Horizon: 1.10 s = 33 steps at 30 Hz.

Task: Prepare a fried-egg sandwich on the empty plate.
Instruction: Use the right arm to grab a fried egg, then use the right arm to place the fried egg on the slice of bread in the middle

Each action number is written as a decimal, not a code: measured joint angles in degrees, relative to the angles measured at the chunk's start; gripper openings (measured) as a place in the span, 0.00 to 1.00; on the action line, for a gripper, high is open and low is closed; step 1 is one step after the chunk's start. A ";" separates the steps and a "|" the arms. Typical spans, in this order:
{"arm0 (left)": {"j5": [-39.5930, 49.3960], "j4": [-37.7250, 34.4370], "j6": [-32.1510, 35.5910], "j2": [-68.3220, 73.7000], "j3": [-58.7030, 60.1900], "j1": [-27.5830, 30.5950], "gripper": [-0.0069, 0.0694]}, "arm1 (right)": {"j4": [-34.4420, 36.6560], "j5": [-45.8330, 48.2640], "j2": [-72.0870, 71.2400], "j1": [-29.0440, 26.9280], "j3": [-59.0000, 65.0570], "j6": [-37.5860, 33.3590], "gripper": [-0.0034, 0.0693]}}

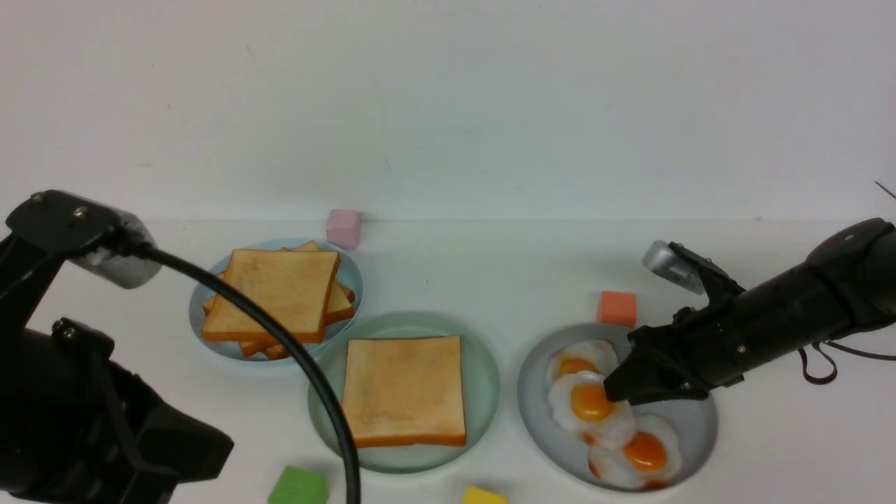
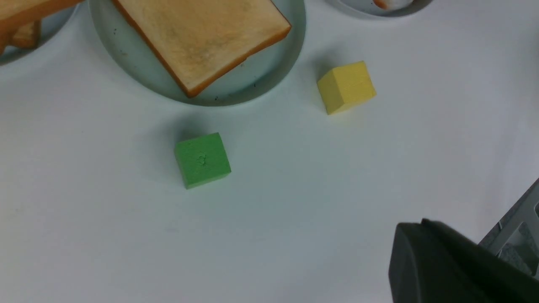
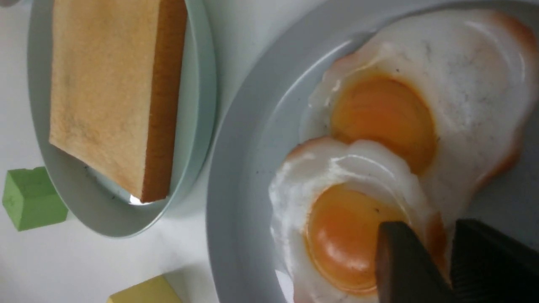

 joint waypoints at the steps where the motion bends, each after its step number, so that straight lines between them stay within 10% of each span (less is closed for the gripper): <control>1: 0.00 0.00 0.00 0.00 0.00 0.00 0.07 | 0.05 0.00 0.08 0.00 0.00 0.00 0.30; 20: 0.25 0.44 -1.09 0.00 0.00 0.00 0.08 | -0.49 2.30 -7.40 0.93 -1.29 0.12 0.14; 33: 0.09 0.46 -1.09 0.00 0.00 0.00 0.10 | 2.16 -3.93 -1.40 21.04 -16.63 5.17 0.13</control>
